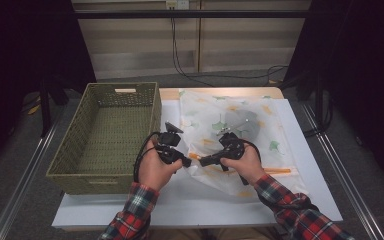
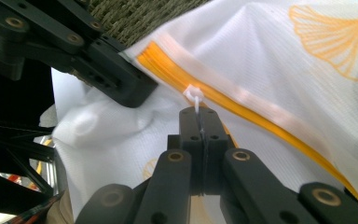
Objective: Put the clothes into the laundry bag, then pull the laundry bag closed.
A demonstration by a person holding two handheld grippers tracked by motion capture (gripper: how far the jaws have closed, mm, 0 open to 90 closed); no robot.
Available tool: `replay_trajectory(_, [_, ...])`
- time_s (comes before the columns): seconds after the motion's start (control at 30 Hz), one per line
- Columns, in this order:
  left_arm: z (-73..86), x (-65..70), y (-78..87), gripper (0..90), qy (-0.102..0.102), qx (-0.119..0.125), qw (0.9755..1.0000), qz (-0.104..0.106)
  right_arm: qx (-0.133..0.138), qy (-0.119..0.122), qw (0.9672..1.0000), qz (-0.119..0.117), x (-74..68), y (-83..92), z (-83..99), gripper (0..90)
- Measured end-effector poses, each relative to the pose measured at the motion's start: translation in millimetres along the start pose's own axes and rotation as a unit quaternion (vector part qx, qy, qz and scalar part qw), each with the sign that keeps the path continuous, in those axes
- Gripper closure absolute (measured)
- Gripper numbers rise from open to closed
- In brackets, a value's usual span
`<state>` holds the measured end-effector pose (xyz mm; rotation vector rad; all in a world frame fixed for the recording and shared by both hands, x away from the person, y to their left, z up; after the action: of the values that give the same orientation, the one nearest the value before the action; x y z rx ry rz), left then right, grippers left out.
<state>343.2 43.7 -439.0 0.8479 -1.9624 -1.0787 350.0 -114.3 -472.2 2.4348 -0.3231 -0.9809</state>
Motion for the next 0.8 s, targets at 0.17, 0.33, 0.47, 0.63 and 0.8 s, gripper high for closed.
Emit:
replay_trajectory(0.17, [-1.9, 0.4, 0.0, 89.5, 0.006, 0.001, 1.0, 0.001, 0.001, -0.003, 1.0, 0.0, 1.0, 1.2, 0.9, 90.0])
replay_trajectory(0.33, [-2.6, -0.4, 0.3, 89.5, 0.015, 0.004, 0.9999, 0.003, 0.001, -0.001, 1.0, -0.001, 0.5, 1.5, -0.6, 90.0])
replay_trajectory(0.47, [-2.5, -1.3, 0.6, 89.5, 0.015, 0.001, 0.9999, 0.006, 0.001, 0.0, 1.0, 0.0, 0.2, 1.8, -0.9, 90.0])
replay_trajectory(0.63, [-2.7, -0.4, 0.5, 89.5, 0.016, 0.005, 0.9999, 0.003, 0.001, 0.0, 1.0, 0.004, -0.3, 4.5, 0.2, 90.0])
replay_trajectory(0.8, [-3.0, -2.1, 1.6, 89.5, 0.018, 0.005, 0.9998, 0.008, 0.001, 0.0, 1.0, 0.005, 2.1, 5.8, 0.2, 90.0])
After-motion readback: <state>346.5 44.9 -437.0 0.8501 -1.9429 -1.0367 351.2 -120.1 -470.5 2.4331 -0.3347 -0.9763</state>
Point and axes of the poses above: each handheld gripper's, and its own axes: y roughly backward along the jaws, z roughly out of its underside, x roughly to its right, the point moved 5 cm from there along -y, roughly forward along the jaws, and after that the axes turned 9 degrees about -z, right-handed, at the moved point
